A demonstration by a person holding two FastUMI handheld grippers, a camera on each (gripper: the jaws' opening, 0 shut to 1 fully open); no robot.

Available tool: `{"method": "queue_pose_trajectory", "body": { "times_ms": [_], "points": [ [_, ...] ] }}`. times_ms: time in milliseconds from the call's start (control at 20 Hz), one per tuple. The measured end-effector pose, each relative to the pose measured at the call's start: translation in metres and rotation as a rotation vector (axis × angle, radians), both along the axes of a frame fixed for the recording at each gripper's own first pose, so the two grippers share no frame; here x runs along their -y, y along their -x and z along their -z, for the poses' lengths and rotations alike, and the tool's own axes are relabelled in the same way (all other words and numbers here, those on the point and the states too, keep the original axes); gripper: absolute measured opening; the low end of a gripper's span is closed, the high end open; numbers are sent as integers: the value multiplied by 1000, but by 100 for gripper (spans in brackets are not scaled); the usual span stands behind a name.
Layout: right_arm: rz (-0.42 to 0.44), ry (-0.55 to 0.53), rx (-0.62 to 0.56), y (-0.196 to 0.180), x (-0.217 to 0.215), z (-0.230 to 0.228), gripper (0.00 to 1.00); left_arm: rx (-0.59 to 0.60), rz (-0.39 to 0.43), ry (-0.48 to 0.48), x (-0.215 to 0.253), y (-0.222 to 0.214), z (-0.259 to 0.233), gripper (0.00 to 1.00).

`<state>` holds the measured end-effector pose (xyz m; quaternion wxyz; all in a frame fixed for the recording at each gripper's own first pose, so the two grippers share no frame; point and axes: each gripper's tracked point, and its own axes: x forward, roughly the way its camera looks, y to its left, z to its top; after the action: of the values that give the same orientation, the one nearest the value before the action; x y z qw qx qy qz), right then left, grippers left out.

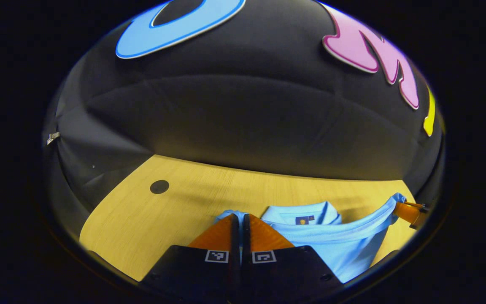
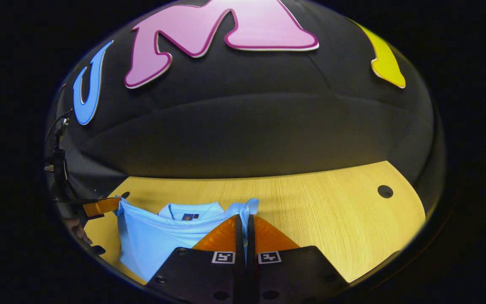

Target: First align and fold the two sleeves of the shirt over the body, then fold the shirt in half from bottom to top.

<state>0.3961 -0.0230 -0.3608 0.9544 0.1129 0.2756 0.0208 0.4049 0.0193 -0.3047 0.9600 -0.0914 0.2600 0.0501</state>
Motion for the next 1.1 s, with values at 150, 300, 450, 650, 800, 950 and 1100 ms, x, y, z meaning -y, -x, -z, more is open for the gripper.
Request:
{"method": "queue_pose_trajectory", "body": {
  "times_ms": [150, 300, 450, 650, 800, 950, 1100],
  "points": [
    [6, -8, -50, -16, -3, 28, 5, -56, -5, -23, -4, -13, 27, 6],
    [-3, 5, -111, -19, -6, 55, 5, -97, -3, -50, -5, -19, 49, 6],
    [20, -7, -153, -21, -5, 73, 5, -124, 5, -53, -1, -21, 63, 6],
    [23, -22, -204, -16, -5, 90, 5, -167, 20, -38, 0, -20, 82, 6],
    [37, -17, -196, -19, -4, 91, 8, -155, 16, -36, -1, -21, 80, 8],
    [42, -6, -195, -18, -5, 91, 14, -168, 28, -32, 3, -17, 81, 30],
    [35, -5, -197, -17, -10, 91, 28, -167, 16, -43, -1, -17, 82, 62]
  ]
}}
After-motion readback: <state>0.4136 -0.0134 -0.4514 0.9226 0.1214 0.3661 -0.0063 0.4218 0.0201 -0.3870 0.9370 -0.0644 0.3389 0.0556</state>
